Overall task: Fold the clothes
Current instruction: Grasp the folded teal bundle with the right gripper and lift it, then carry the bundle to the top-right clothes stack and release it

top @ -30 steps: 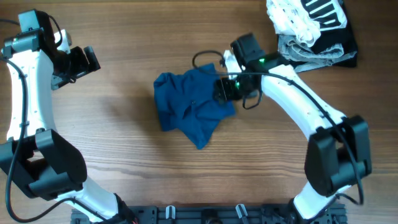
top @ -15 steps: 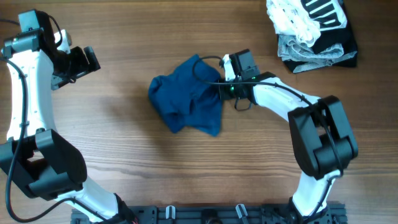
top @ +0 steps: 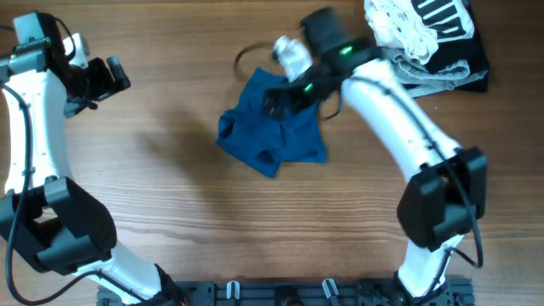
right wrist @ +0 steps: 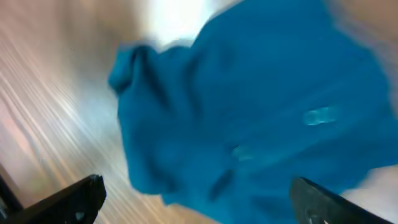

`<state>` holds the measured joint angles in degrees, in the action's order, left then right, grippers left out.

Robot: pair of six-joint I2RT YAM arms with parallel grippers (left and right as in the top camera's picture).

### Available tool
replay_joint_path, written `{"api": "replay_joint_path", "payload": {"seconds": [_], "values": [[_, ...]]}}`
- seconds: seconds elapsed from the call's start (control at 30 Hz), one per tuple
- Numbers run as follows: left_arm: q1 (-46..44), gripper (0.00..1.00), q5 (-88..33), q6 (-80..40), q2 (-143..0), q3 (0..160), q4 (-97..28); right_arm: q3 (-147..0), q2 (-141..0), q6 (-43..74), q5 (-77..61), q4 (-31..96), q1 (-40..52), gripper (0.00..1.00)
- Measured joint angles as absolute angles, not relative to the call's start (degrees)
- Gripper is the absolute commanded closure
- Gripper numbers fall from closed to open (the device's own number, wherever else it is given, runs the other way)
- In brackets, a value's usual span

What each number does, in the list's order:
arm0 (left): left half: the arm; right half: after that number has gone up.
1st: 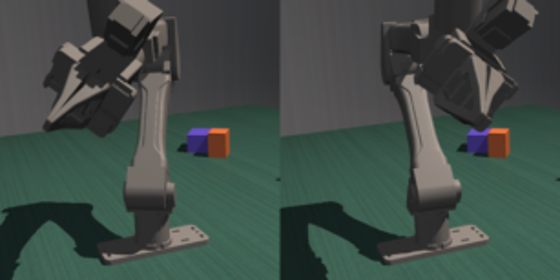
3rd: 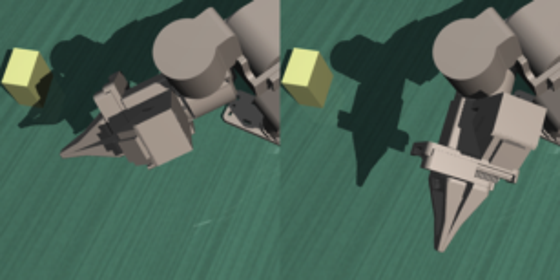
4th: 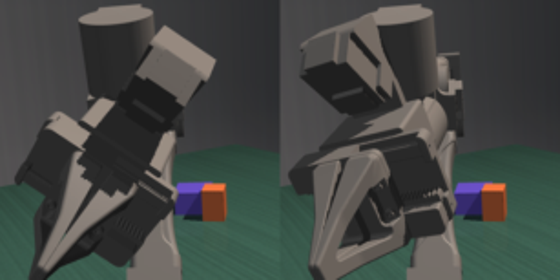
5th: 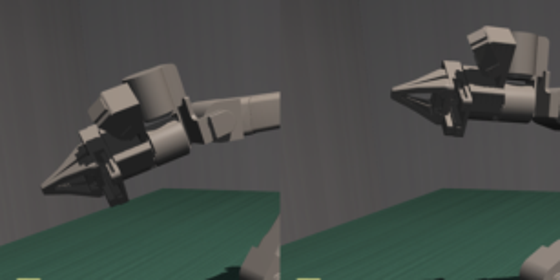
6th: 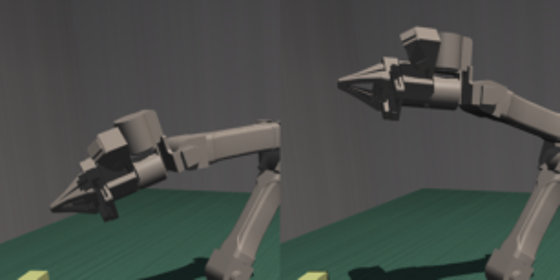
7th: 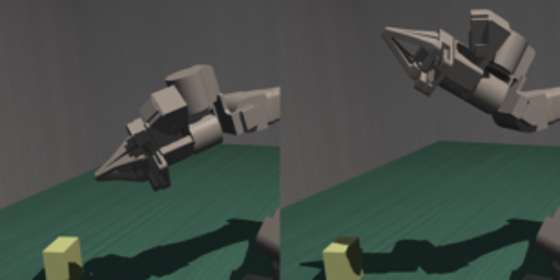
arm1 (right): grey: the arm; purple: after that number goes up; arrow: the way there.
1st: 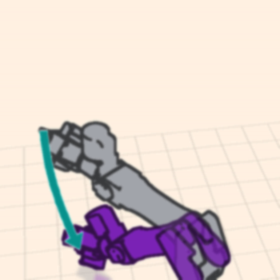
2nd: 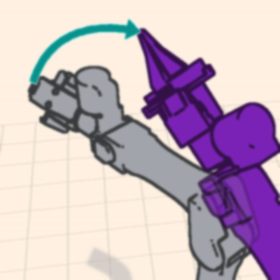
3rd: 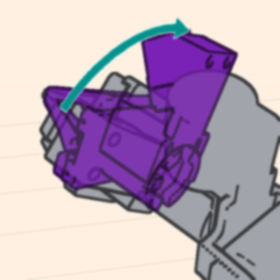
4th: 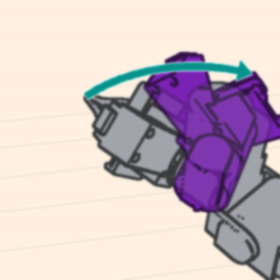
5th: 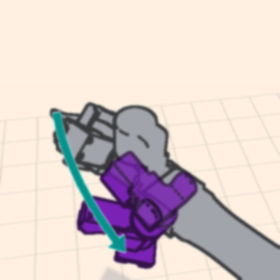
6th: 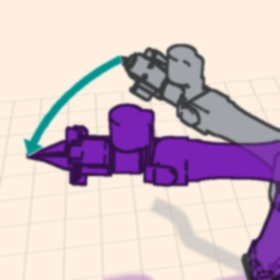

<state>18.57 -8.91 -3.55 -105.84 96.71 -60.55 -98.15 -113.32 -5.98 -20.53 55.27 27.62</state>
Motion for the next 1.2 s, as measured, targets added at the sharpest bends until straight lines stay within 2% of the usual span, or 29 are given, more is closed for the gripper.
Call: {"api": "replay_joint_path", "payload": {"seconds": [0.17, 0.43, 0.47, 0.5, 0.53, 0.6, 0.63, 0.87, 1.03, 1.2], "values": [[19.81, 0.0, -8.88, -3.55, -105.84, 96.71, -60.53, -83.64, -113.78, -6.98, -7.68, 40.18, 40.49, 0.0], [19.79, 0.0, -8.91, -3.55, -105.84, 96.71, -60.53, -81.12, -117.93, -13.13, -0.95, 32.4, 42.0, 0.02], [19.79, 0.0, -8.91, -3.55, -105.84, 96.71, -60.53, -81.49, -118.43, -13.61, 0.56, 32.77, 42.39, 0.1], [19.79, 0.0, -8.91, -3.55, -105.84, 96.71, -60.53, -82.11, -119.07, -13.72, 2.2, 33.61, 42.87, 0.26], [19.79, 0.0, -8.91, -3.55, -105.84, 96.71, -60.53, -82.32, -119.26, -13.1, 3.57, 34.24, 43.11, 0.55], [19.79, 0.0, -8.91, -3.55, -105.84, 96.71, -60.58, -82.65, -119.59, -10.37, 6.37, 34.63, 43.07, 0.91], [19.79, 0.0, -8.91, -3.55, -105.84, 96.71, -60.6, -82.76, -119.59, -8.6, 7.53, 35.22, 43.09, 0.96], [19.79, 0.0, -8.91, -3.55, -105.84, 96.71, -60.38, -88.42, -119.74, -1.06, 18.39, 44.73, 42.28, 0.96], [19.79, 0.0, -8.91, -3.55, -105.84, 96.71, -60.12, -106.69, -111.07, -7.84, 22.57, 47.55, 30.63, 0.96], [19.79, 0.0, -8.91, -3.55, -105.84, 96.71, -59.94, -117.93, -105.73, -16.6, 24.45, 45.28, 16.67, 0.96]]}}
